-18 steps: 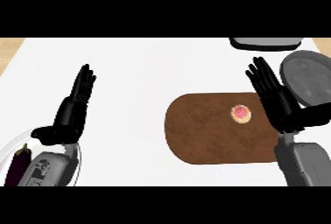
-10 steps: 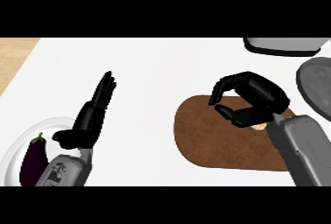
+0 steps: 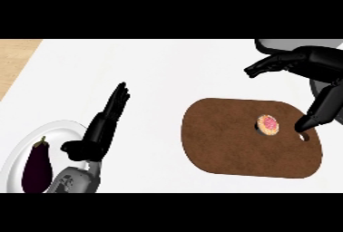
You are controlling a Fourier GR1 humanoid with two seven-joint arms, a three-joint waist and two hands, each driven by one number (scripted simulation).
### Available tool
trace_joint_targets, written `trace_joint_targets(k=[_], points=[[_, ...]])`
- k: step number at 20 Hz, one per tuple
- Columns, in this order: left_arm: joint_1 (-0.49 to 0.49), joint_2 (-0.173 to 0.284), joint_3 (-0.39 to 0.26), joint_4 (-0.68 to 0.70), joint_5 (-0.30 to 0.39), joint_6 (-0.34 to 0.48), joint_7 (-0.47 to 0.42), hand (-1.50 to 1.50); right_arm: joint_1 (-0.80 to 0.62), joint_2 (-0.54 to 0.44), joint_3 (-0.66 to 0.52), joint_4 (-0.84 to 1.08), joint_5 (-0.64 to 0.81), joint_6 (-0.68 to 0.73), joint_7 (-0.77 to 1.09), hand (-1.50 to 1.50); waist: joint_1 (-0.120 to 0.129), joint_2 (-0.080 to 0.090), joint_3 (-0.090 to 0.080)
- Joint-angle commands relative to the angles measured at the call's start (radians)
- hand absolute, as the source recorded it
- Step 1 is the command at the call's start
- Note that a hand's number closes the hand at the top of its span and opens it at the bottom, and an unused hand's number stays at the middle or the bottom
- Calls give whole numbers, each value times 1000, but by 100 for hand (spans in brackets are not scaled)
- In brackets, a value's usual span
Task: Pick the cupcake from the cutting board and place it in the pan
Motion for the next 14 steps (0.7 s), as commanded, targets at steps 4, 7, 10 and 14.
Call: trace_joint_targets(k=[4,7,10,14], points=[[17,-26,-23,16,-4,-5,-16,0,-171,-57,51,43,101,229,-115,-150,10,4,-1],[38,-5,-22,-18,-20,6,-1,0,-178,-33,138,-20,185,217,-111,-150,16,-1,0],[14,-2,0,-21,-9,9,19,0,-171,-41,210,-108,247,235,-142,-150,-10,-6,1],[25,-23,-19,-15,-20,16,4,0,-183,-40,348,-224,384,191,-136,-150,-1,1,2]])
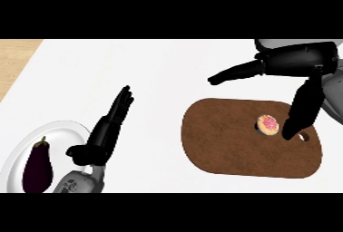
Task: Pick the cupcake from the cutting board and place it in the pan
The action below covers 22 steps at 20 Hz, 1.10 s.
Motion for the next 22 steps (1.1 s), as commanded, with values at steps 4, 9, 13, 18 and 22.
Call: trace_joint_targets(k=[4,9,13,18,22], points=[[17,25,30,-10,19,-16,1,0,3,-39,204,-169,214,115,-191,-150,-10,1,1],[68,-12,-22,-21,-21,15,-32,0,18,-119,344,-249,388,-4,-287,-150,-18,-1,1],[33,7,6,-38,-15,12,13,0,29,-149,445,-174,510,-155,-441,-150,-24,-2,0],[38,-15,5,-10,-24,19,-25,0,3,-161,561,0,636,-339,-608,-150,-27,-4,-3],[-12,-12,35,12,-10,9,13,0,-39,-136,613,167,680,-433,-726,-150,-40,-7,-4]])
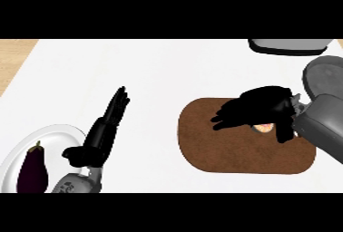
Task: Pick the cupcake from the cutting board and place it in the pan
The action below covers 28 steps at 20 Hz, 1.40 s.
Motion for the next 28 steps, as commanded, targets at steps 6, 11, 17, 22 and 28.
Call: trace_joint_targets(k=[6,11,17,22,28], points=[[49,-17,-11,-9,-35,25,-12,0,-40,90,84,319,79,-79,-325,-150,-21,-10,-2],[0,25,55,-46,18,-20,58,0,-59,185,129,465,135,-143,-334,-150,-26,-12,-2],[4,12,53,-18,-5,-25,28,0,-79,269,169,600,216,-207,-367,-150,-37,-13,-2],[55,-20,3,-68,-48,15,36,0,-51,312,237,625,305,-358,-399,150,-34,-14,-2],[31,-27,37,6,-29,-20,-15,0,-72,367,179,767,287,-447,-487,150,-33,-8,-2]])
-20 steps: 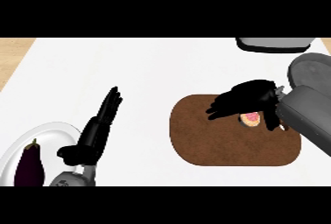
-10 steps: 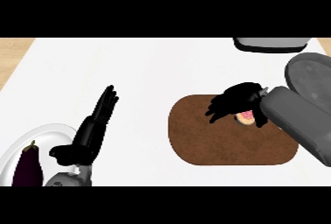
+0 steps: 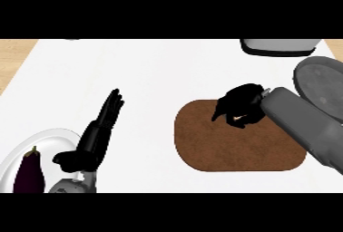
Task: Pick the cupcake from the cutting board and place it in the pan
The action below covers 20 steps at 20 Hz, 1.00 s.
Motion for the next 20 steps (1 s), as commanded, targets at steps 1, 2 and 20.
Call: trace_joint_targets(k=[1,2,20], points=[[-32,18,35,-8,23,-23,49,0,12,39,-10,108,28,-15,-133,150,-7,18,7],[62,9,-3,-45,-13,-3,-4,0,29,37,-19,30,28,7,-99,150,-15,11,6],[61,17,74,-20,10,28,34,0,-35,1,-677,322,-426,-454,904,150,-116,-34,2]])
